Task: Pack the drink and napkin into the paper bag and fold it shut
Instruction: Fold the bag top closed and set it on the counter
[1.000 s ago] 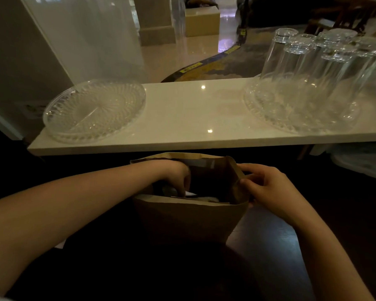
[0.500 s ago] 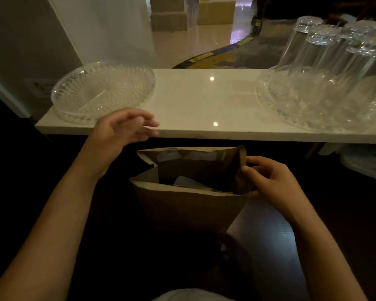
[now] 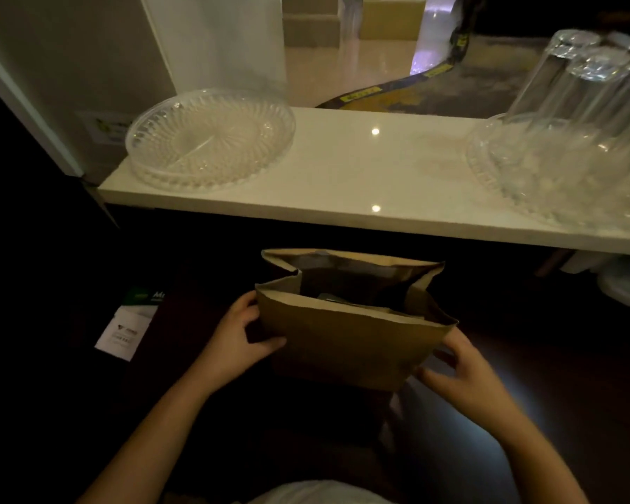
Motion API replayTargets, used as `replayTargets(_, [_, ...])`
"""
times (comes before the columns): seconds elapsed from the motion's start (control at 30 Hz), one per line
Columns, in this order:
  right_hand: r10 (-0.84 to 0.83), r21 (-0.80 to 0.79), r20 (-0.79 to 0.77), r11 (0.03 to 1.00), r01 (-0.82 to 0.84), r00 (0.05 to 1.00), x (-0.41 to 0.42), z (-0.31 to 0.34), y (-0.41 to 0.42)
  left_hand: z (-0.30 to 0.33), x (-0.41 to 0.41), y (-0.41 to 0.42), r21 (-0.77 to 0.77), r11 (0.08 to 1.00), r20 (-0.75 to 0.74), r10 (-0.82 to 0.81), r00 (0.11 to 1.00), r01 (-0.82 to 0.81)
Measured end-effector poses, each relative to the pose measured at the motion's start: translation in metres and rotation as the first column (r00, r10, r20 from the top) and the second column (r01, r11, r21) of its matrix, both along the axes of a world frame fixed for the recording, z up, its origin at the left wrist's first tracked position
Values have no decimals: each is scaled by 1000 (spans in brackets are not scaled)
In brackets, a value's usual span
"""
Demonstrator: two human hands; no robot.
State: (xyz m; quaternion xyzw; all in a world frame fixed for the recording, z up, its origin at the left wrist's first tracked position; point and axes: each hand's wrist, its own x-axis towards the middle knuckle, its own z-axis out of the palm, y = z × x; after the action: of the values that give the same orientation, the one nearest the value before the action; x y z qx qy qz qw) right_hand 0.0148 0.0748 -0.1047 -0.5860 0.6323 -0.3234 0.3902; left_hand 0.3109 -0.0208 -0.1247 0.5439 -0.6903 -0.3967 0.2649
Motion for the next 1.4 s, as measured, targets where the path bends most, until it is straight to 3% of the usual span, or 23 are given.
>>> replayTargets(0.13, [-118, -135, -119, 986, 102, 986, 6, -8, -29, -8, -9, -24, -40, 998, -69, -53, 996, 51])
replayTargets(0.27, [-154, -126, 149, 977, 174, 977, 8, -7, -46, -8, -16, -41, 39, 999, -231, 34, 972, -26])
replayTargets(0.37, [-253, -155, 174, 947, 280, 952, 3, -13, -52, -8, -17, -52, 18, 999, -309, 33, 951, -29])
replayTargets(0.7, [-44, -366, 103, 927, 79, 994, -23, 17, -59, 62, -11, -65, -229, 946, -110, -259, 960, 229])
replayTargets(0.87, [22, -385, 59, 923, 3, 998, -36, 26, -61, 76, -16, -66, -192, 906, -42, -393, 919, 378])
replayTargets(1.0, [85, -434, 65, 900, -49, 994, -31, 28, -60, 72, -18, -69, -211, 905, -49, -387, 921, 369])
replayTargets(1.13, [45, -490, -4, 870, -42, 999, -27, 21, -57, 64, -15, -65, -232, 926, -56, -319, 946, 299])
replayTargets(1.27, [-5, -508, -122, 859, -58, 993, -23, 25, -53, 70, -12, -56, -251, 905, 16, -351, 936, 343])
replayTargets(1.4, [-80, -437, -98, 899, 29, 992, -22, 29, -56, 82, -19, -46, -338, 864, 108, -358, 927, 373])
